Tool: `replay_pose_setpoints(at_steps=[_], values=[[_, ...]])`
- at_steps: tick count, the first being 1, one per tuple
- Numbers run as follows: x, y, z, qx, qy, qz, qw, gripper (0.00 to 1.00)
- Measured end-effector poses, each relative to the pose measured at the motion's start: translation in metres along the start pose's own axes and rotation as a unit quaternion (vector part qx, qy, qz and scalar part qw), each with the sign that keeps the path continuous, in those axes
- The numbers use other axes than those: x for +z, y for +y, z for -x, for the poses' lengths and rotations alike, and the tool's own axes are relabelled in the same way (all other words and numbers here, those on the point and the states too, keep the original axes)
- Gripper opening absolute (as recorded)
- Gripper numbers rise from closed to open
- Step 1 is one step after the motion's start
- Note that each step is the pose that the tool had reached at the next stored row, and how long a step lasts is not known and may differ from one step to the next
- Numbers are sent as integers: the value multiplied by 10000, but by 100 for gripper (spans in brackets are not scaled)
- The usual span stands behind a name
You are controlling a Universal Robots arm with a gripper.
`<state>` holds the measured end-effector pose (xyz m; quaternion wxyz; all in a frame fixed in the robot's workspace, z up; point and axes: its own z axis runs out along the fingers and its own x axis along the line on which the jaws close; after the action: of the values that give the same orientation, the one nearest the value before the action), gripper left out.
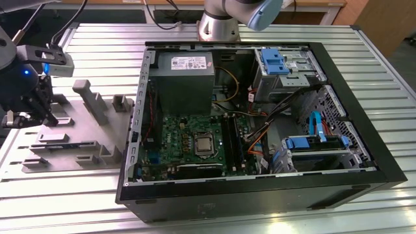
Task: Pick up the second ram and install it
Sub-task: 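Pick up the second ram and move it above second insertion slot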
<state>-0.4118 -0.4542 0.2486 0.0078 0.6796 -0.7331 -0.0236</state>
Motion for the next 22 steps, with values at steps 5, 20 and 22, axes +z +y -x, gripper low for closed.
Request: replay_pose_setpoints(at_steps=[5, 20, 22], values=[[15, -5, -62, -41, -8, -1, 10000, 11], [101, -18, -188, -227, -36, -1, 9997, 11], [110, -20, -206, -248, -39, -1, 9997, 11]])
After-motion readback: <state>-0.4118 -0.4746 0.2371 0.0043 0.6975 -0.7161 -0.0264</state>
